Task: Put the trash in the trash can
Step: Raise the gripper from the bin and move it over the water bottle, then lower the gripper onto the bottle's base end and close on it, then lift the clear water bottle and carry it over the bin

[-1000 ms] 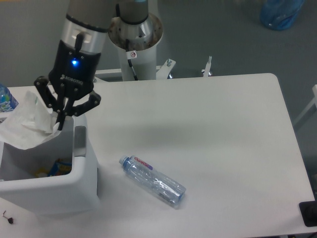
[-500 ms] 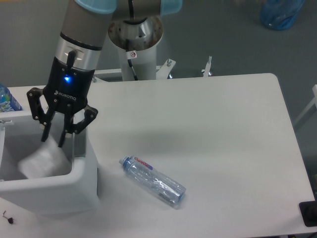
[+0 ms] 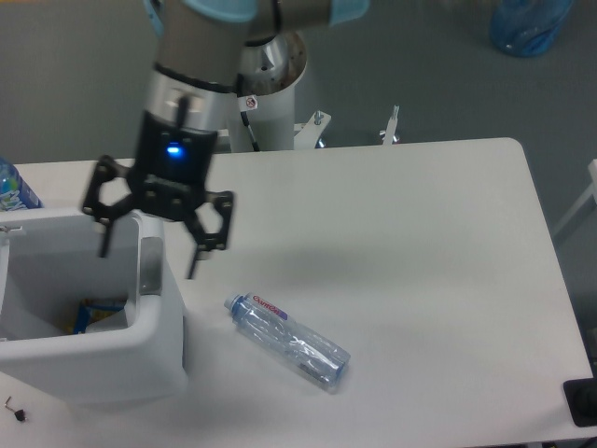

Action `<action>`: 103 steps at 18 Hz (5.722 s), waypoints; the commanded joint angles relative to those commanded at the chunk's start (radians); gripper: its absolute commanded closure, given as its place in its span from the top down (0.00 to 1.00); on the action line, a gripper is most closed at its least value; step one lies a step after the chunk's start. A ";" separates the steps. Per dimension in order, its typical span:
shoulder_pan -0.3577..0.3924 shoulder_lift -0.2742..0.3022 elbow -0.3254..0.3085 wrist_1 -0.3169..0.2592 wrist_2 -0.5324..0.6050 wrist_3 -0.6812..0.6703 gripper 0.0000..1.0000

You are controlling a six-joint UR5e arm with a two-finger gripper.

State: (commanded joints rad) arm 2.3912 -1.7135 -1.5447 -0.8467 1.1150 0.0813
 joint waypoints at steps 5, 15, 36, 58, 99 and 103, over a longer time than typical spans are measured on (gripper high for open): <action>0.086 -0.018 -0.029 -0.006 0.129 -0.063 1.00; 0.123 -0.161 -0.061 -0.005 0.212 -0.156 1.00; 0.052 -0.495 0.055 0.008 0.345 -0.207 1.00; 0.026 -0.537 0.048 0.008 0.358 -0.209 0.72; 0.028 -0.170 0.161 0.209 0.324 -0.189 0.57; 0.011 -0.086 0.156 0.209 0.266 -0.189 0.57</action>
State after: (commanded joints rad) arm 2.4023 -1.7995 -1.3882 -0.6381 1.3808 -0.1074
